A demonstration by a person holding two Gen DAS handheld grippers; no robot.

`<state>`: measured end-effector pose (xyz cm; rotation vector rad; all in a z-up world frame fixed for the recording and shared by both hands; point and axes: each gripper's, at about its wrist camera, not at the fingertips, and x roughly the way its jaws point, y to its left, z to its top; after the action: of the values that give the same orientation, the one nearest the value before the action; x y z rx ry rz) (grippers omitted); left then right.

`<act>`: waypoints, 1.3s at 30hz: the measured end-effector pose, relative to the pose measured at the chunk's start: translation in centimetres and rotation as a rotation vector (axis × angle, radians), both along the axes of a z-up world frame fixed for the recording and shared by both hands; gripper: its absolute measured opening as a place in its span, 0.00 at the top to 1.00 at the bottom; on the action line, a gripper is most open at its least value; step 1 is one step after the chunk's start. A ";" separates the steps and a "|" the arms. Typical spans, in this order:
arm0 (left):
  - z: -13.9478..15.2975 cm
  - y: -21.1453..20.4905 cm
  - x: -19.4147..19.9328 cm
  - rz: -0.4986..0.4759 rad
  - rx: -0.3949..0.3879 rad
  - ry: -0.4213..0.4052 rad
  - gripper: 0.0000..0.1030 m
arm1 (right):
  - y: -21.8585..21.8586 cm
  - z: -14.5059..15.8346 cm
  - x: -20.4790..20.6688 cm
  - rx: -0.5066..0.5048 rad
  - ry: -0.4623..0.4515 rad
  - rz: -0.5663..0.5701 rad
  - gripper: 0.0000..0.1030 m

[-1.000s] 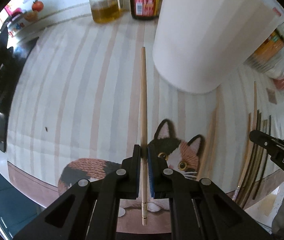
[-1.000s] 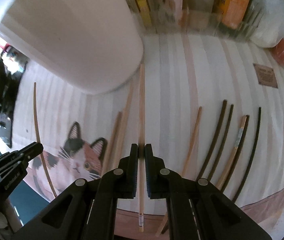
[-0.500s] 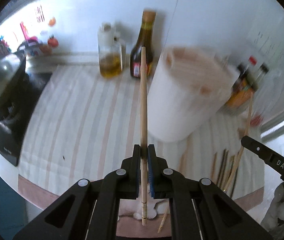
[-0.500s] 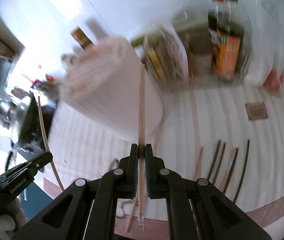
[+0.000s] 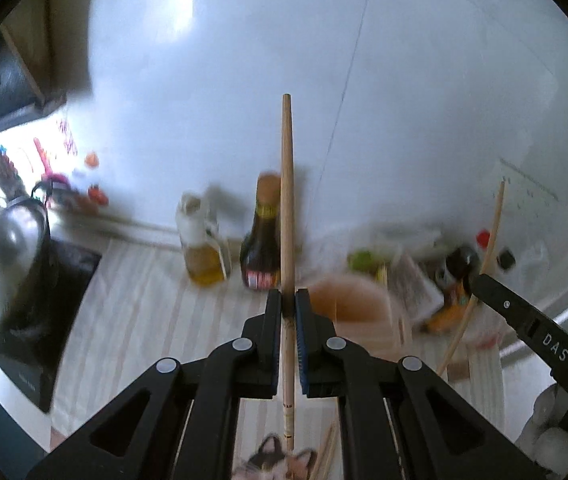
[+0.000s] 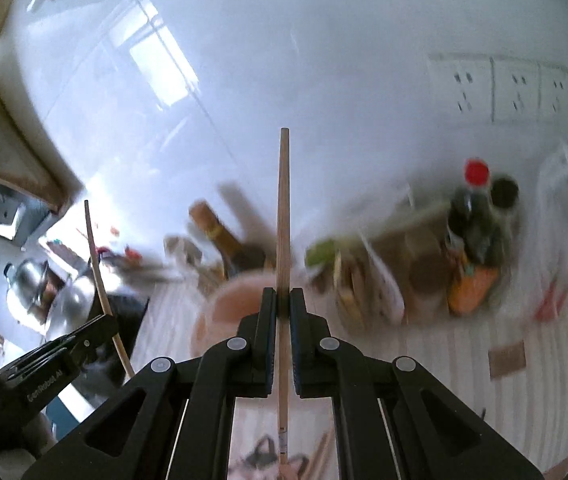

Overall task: Organize utensils
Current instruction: 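Lift the chopsticks with both grippers and carry them over the cream holder, then lower the chopsticks into the holder slots and open both grippers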

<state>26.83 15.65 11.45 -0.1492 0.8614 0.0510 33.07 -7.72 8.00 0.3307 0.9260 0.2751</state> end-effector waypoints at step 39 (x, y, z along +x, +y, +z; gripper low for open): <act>-4.0 -1.1 11.0 0.017 -0.024 0.024 0.96 | 1.4 -3.9 8.0 0.038 -0.127 -0.071 0.93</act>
<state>37.84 14.51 7.42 -0.1784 0.8854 0.0587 41.04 -6.32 4.14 0.3762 0.7833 0.2457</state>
